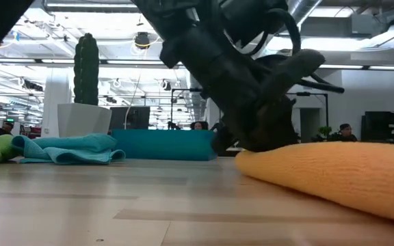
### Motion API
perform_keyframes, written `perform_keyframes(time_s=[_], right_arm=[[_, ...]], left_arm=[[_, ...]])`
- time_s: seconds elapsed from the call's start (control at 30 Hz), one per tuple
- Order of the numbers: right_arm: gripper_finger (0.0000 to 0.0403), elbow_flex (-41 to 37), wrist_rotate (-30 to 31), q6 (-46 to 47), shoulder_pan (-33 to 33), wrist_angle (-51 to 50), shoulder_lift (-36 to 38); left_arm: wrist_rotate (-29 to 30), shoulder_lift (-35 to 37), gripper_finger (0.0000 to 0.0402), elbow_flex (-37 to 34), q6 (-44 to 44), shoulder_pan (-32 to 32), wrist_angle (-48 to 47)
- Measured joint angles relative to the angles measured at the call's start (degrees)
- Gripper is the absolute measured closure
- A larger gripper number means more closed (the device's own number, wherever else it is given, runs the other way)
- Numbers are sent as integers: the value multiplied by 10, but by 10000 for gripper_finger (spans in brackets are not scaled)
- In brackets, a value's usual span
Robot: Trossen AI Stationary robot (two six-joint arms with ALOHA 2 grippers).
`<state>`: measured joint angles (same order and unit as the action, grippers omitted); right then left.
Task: Fold microfiber towels
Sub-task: Fold the orange towel
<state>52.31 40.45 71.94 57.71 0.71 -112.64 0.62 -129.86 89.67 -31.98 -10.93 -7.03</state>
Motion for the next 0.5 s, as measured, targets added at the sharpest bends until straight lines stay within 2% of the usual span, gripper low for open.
perform_keyframes(time_s=[0.13, 0.27, 0.33, 0.43, 0.5], right_arm=[[384, -3, 20, -11, 3, 6, 10], [384, 0, 121, -81, 12, 54, 61], [384, 0, 149, -128, 7, 80, 64], [384, -2, 138, -205, -16, 138, 46], [385, -1, 104, -254, -37, 192, 27]], left_arm=[[-20, 0, 401, 0, 0, 1, 8], [-30, 0, 401, 0, 0, -1, 8], [-30, -4, 401, 0, -1, -2, 14], [-31, -5, 401, 0, -1, -1, 16], [-24, -5, 401, 0, 0, -1, 16]])
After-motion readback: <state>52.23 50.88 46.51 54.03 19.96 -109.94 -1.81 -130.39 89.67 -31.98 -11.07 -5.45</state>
